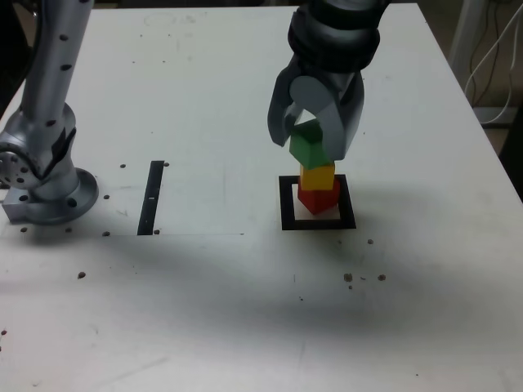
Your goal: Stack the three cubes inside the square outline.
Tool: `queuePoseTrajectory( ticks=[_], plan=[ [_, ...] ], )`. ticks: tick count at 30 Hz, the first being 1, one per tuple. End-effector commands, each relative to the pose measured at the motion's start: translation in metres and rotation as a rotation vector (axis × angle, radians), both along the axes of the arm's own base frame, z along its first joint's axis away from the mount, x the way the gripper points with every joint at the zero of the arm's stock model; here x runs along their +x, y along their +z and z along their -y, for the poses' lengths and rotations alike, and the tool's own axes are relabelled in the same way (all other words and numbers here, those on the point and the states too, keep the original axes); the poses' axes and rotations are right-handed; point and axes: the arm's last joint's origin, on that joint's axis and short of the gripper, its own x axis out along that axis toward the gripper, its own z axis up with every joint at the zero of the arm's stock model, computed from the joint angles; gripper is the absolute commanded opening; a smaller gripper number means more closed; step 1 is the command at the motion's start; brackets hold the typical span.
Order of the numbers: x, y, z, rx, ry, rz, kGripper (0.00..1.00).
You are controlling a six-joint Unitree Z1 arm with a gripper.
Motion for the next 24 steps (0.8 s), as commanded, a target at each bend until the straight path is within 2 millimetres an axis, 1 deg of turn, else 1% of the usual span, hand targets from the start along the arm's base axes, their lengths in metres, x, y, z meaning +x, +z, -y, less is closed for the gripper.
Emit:
queuePoseTrajectory(
  ticks=[1, 3, 5, 7, 9, 11, 14, 19, 24],
  plan=[
    [0.0003, 0.0017, -0.0012, 0.012, -0.003, 0.004, 0.46],
    [0.0007, 0.0019, -0.0016, 0.016, -0.003, 0.006, 0.47],
    [0.0012, 0.0016, -0.0019, 0.017, -0.002, 0.006, 0.52],
    [0.0017, 0.0009, -0.0019, 0.014, -0.001, 0.005, 0.6],
    [0.0023, 0.0003, -0.0018, 0.011, 0.0, 0.007, 0.71],
    [0.0026, 0.0, -0.0017, 0.009, 0.0, 0.008, 0.8],
    [0.0022, -0.0012, -0.0024, 0.007, 0.003, 0.003, 0.89],
    [0.0009, -0.0039, -0.0047, 0.006, 0.01, -0.013, 0.98],
    [-0.0016, -0.0012, -0.0054, 0.004, 0.013, -0.011, 0.99]
  ],
)
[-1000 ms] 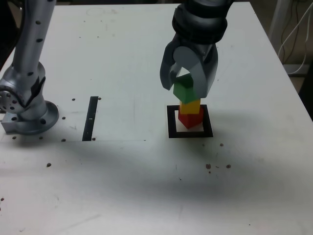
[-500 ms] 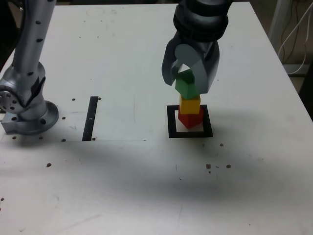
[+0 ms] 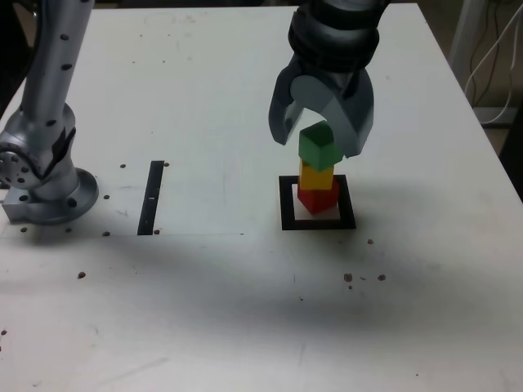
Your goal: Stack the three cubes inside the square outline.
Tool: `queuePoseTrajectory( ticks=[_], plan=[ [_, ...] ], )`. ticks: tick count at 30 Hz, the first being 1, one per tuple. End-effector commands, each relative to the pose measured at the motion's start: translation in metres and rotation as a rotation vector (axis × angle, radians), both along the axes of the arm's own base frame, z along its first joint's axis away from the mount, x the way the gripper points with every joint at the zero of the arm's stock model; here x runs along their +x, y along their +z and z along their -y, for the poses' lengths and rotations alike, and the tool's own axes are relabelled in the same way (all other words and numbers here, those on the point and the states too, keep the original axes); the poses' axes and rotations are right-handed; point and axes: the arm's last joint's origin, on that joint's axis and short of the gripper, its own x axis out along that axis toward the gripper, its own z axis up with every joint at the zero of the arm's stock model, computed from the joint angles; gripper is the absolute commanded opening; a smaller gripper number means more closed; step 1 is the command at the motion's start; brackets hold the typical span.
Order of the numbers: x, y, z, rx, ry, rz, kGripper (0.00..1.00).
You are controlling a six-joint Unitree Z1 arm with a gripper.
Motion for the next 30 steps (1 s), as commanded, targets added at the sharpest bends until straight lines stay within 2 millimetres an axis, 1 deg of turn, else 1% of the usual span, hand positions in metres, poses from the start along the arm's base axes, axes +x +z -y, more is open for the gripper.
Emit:
queuePoseTrajectory(
  ticks=[1, 4, 9, 13, 17, 19, 22, 30],
  plan=[
    [-0.004, 0.003, -0.001, 0.0, 0.003, -0.005, 0.99],
    [-0.011, 0.014, -0.002, -0.001, 0.006, 0.02, 0.99],
    [-0.035, 0.046, -0.006, -0.013, 0.008, 0.101, 0.99],
    [-0.06, 0.067, -0.009, -0.027, 0.01, 0.149, 0.99],
    [-0.089, 0.078, -0.013, -0.03, 0.015, 0.169, 0.99],
    [-0.102, 0.078, -0.016, -0.026, 0.022, 0.161, 0.99],
    [-0.119, 0.072, -0.02, -0.015, 0.037, 0.129, 0.99],
    [-0.161, 0.04, -0.032, 0.004, 0.096, 0.031, 0.99]
  ],
)
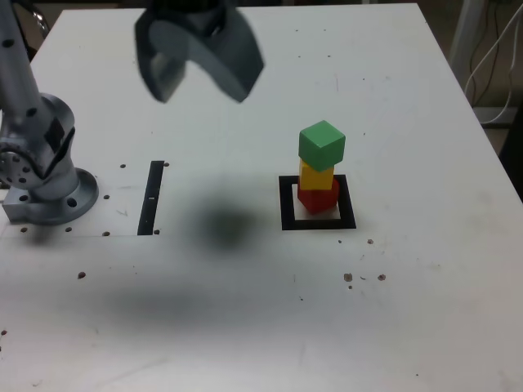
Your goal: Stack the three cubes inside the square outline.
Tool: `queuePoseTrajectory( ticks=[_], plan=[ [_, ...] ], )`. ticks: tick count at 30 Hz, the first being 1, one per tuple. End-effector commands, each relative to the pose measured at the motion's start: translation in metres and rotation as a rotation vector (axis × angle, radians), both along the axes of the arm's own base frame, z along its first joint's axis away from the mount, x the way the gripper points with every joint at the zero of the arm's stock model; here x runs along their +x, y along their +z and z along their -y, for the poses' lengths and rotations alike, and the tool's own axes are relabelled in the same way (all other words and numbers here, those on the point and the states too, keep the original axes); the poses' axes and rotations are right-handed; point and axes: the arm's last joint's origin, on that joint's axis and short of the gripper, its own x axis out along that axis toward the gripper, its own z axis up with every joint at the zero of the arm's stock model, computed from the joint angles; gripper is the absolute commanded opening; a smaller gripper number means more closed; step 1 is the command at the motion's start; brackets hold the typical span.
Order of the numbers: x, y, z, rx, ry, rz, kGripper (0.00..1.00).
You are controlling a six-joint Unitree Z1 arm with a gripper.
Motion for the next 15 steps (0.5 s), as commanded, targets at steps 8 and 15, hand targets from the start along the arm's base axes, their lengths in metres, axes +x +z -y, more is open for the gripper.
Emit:
queuePoseTrajectory(
  ticks=[8, 15],
  plan=[
    [-0.037, -0.04, -0.007, -0.012, 0.048, -0.062, 0.99],
    [-0.059, -0.077, -0.005, -0.078, 0.162, -0.061, 1.0]
  ],
)
